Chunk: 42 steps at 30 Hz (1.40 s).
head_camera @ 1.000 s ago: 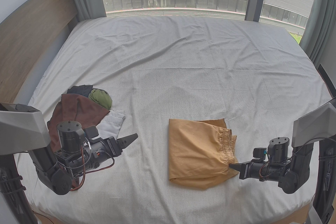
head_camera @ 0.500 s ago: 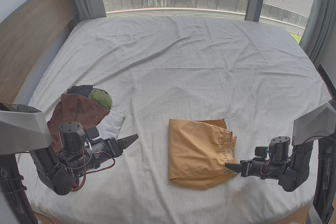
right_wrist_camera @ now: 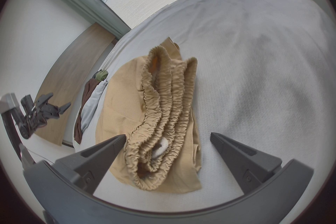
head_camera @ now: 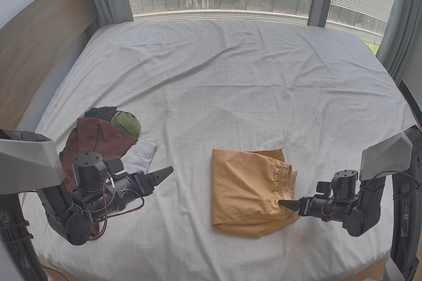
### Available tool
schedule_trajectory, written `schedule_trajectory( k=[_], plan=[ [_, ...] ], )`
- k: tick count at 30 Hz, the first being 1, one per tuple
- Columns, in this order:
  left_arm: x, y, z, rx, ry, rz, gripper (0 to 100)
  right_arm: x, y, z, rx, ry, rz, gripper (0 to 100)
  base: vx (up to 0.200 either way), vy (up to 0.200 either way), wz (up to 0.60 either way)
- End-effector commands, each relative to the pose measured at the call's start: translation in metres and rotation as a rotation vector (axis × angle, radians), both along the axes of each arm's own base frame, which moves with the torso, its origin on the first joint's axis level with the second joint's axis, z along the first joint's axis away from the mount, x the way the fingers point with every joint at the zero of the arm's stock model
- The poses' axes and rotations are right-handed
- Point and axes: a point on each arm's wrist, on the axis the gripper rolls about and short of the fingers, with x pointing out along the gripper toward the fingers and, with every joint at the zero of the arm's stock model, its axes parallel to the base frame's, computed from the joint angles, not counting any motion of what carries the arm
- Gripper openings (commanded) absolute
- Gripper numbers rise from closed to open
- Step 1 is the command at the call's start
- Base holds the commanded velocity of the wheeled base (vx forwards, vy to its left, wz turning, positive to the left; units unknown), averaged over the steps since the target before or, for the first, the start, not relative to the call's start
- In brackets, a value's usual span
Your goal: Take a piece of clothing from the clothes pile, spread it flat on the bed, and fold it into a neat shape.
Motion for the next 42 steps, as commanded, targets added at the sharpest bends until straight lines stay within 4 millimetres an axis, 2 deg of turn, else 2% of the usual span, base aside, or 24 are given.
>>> schedule_trajectory(
  k=[1,12,24,25,32,42],
  plan=[
    [0.000,0.000,0.001,-0.004,-0.009,0.001,100,0.006,0.008,-0.011,0.040,0.057,0.003,100,0.000,0.000,0.00],
    [-0.001,0.001,0.001,-0.004,-0.009,0.002,100,0.018,0.037,-0.005,0.151,0.102,0.013,100,0.000,0.000,0.00],
    [0.000,0.001,0.002,-0.005,-0.012,0.004,100,0.018,0.039,-0.004,0.144,0.129,0.014,100,0.000,0.000,0.00],
    [0.000,0.002,0.002,-0.005,-0.012,0.007,100,0.018,0.039,-0.003,0.146,0.124,0.016,0,0.000,0.000,0.00],
    [0.000,0.003,0.003,-0.006,-0.016,0.010,100,0.015,0.041,0.012,0.158,0.092,0.029,0,0.000,0.000,0.00],
    [0.003,0.008,0.006,-0.013,-0.038,0.030,100,0.007,0.047,0.053,0.249,0.032,0.084,0,0.000,0.000,0.00]
  ],
)
